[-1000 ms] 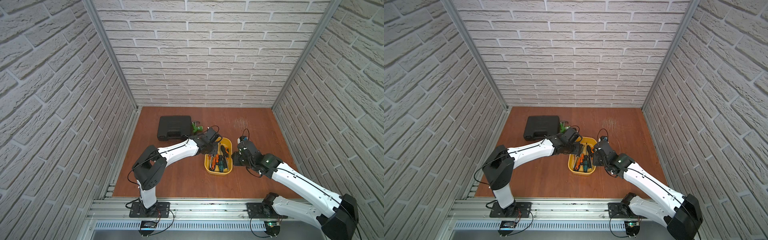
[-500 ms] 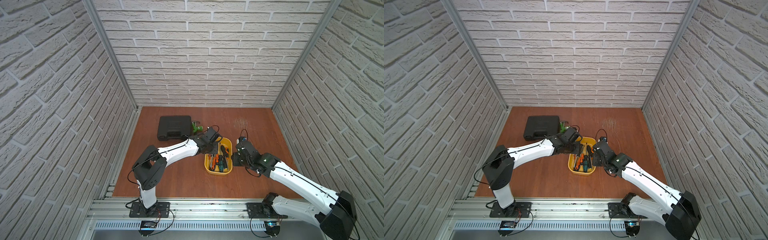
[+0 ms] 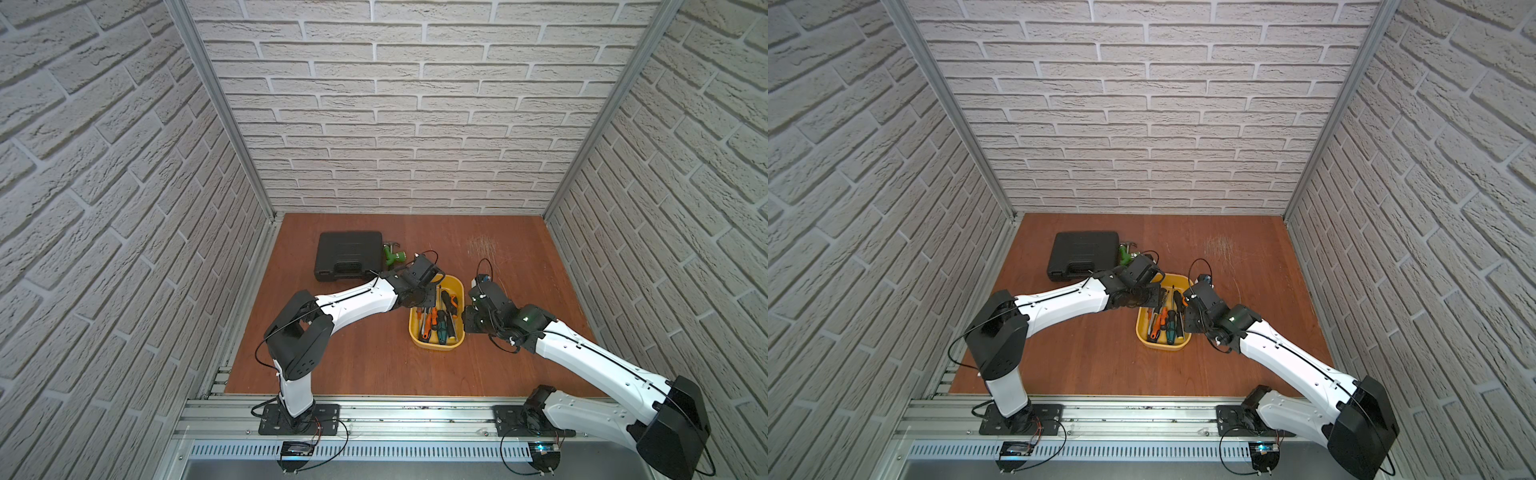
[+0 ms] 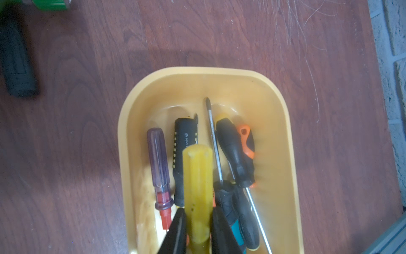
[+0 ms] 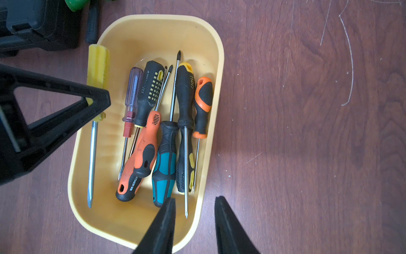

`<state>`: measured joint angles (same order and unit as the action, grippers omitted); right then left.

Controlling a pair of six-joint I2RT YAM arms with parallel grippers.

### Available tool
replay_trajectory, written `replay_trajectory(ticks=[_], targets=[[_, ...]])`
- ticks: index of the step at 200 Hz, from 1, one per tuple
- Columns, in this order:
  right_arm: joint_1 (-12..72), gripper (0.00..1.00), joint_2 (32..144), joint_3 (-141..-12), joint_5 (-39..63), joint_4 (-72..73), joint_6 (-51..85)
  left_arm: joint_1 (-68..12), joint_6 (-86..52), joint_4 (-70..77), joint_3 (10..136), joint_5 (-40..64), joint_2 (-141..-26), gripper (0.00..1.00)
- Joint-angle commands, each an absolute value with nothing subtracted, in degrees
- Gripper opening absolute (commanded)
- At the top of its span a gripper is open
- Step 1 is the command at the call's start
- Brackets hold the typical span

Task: Put the screwdriver on the desktop into the storage box
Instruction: Place the screwdriver in the storage box.

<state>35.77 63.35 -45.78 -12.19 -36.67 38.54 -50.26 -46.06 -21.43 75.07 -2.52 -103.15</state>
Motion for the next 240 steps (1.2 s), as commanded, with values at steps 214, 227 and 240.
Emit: replay_trajectory(ticks=[214, 227, 240], targets=[[35.5, 0.36, 58.63, -47.74, -16.35, -38.23, 36.78, -49.26, -44.74, -19.71, 78.23, -1.47, -105.89, 0.0], [35.51, 0.36, 58.62, -47.83, -16.38, -38.07, 36.73, -49.24, -44.74, -19.73, 78.22, -1.37, -105.91, 0.0], [35.51, 0.36, 58.8, -47.92, -16.67, -38.16, 36.78, -49.28, -44.66, -19.69, 78.14, -1.32, -106.02, 0.0]])
